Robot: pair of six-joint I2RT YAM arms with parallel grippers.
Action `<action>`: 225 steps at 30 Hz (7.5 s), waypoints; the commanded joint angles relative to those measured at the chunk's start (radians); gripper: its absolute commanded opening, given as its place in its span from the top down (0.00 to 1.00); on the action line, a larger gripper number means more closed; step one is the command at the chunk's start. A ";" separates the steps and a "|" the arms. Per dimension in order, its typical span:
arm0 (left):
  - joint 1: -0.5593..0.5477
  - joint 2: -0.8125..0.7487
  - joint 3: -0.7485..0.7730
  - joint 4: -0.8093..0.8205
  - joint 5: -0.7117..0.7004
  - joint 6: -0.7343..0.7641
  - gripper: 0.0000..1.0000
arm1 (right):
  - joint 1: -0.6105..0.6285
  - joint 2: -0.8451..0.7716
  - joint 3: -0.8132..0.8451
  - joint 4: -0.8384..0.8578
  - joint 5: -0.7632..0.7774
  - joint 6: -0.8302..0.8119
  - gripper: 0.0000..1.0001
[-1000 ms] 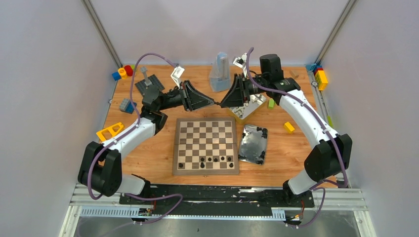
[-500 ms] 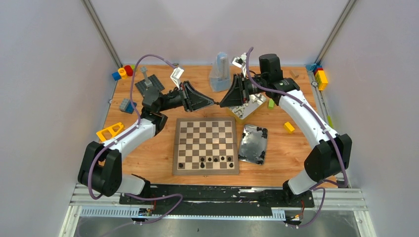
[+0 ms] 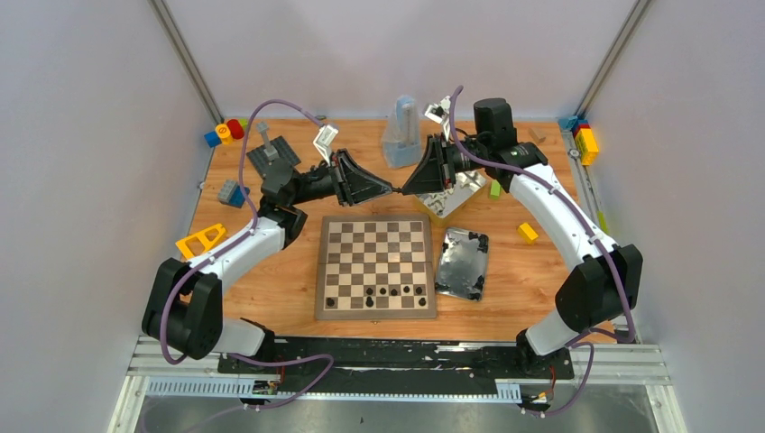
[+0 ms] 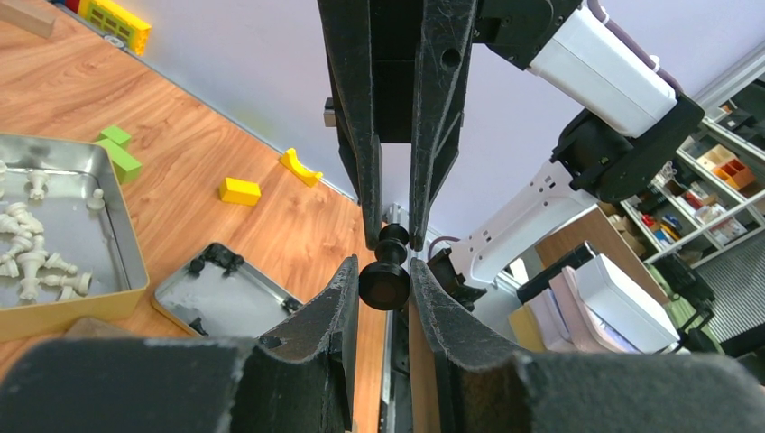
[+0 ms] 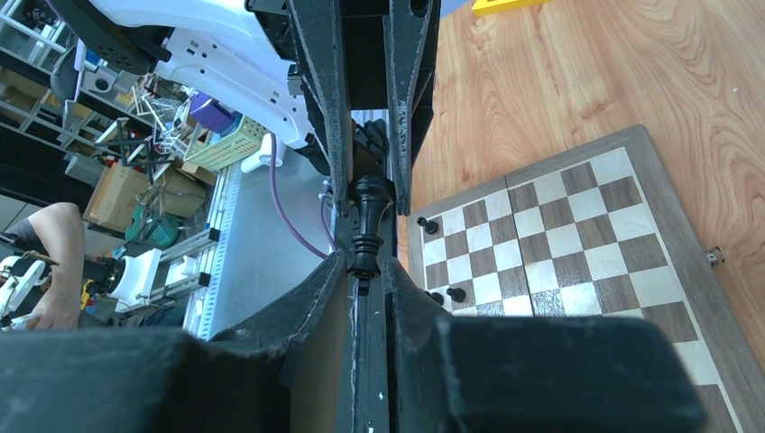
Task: Set up the chess pieces on the board
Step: Place the chess piece on the chessboard.
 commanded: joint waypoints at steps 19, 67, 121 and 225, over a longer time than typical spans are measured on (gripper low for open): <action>-0.010 -0.071 0.017 -0.213 0.005 0.219 0.55 | 0.005 -0.033 0.041 -0.074 0.022 -0.122 1.00; 0.621 -0.247 0.365 -1.558 -0.382 0.888 0.00 | 0.763 0.459 0.338 -0.932 1.092 -0.708 1.00; 0.636 -0.316 0.309 -1.499 -0.294 0.882 0.00 | 0.830 0.583 0.385 -0.912 1.193 -0.729 0.94; 0.642 -0.329 0.292 -1.494 -0.283 0.889 0.00 | 0.833 0.571 0.417 -0.936 1.147 -0.742 0.98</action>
